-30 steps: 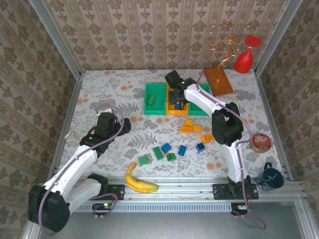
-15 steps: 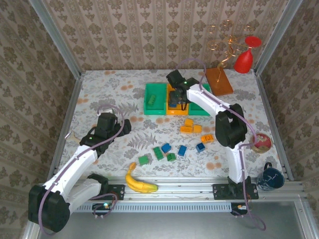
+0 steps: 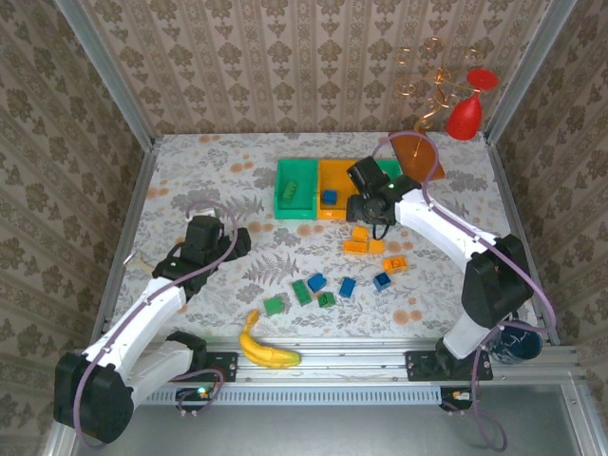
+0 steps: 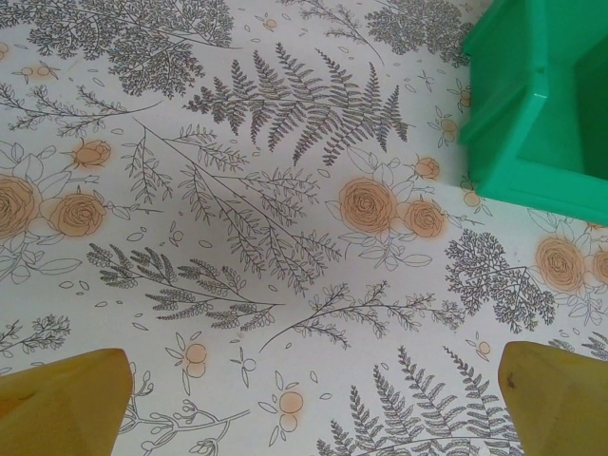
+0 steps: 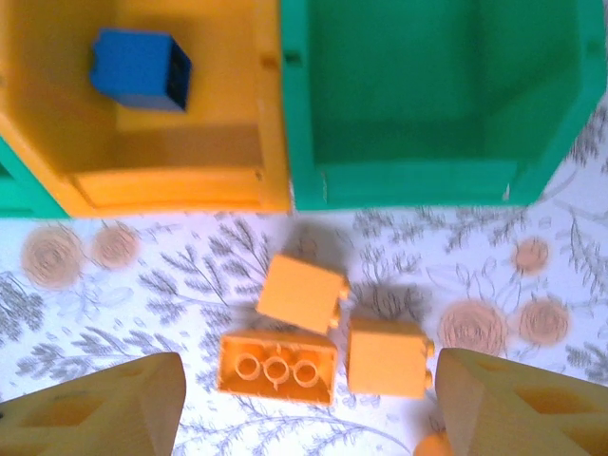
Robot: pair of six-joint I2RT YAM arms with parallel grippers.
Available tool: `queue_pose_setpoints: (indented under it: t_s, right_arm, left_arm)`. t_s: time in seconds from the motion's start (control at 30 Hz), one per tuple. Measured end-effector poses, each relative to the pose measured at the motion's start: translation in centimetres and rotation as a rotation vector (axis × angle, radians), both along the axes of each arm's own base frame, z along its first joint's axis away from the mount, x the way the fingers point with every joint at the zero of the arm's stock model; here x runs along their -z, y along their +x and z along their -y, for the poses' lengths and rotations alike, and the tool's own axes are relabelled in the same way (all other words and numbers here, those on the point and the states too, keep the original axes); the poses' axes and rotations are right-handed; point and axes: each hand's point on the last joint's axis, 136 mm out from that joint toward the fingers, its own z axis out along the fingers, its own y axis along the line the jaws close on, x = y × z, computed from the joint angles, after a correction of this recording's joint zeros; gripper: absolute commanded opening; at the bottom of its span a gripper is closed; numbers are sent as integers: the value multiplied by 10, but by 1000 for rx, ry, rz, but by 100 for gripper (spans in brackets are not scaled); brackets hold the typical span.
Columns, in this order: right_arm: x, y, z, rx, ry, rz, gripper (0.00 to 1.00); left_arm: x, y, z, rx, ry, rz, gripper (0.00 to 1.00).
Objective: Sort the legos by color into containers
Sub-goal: Pick up the lego from the center of the table.
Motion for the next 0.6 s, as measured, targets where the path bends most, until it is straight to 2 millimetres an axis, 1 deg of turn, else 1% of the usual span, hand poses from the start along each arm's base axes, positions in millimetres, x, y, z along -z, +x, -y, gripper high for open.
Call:
queue_pose_setpoints:
  t_s: [0.07, 0.17, 0.33, 0.5, 0.6]
  right_arm:
    - [13, -8, 1, 13, 14, -27, 76]
    - [28, -11, -1, 25, 23, -56, 77]
    - [46, -1, -8, 27, 27, -70, 77]
    - [69, 7, -12, 29, -2, -116, 76]
    - [77, 12, -13, 31, -20, -126, 74]
  left_arm:
    - [0, 0, 1, 2, -3, 1, 100]
    - [-2, 2, 1, 2, -8, 11, 100]
    - [-2, 2, 2, 2, -8, 12, 100]
    - [-1, 2, 2, 2, -8, 12, 100]
    - [-1, 2, 1, 2, -8, 11, 100]
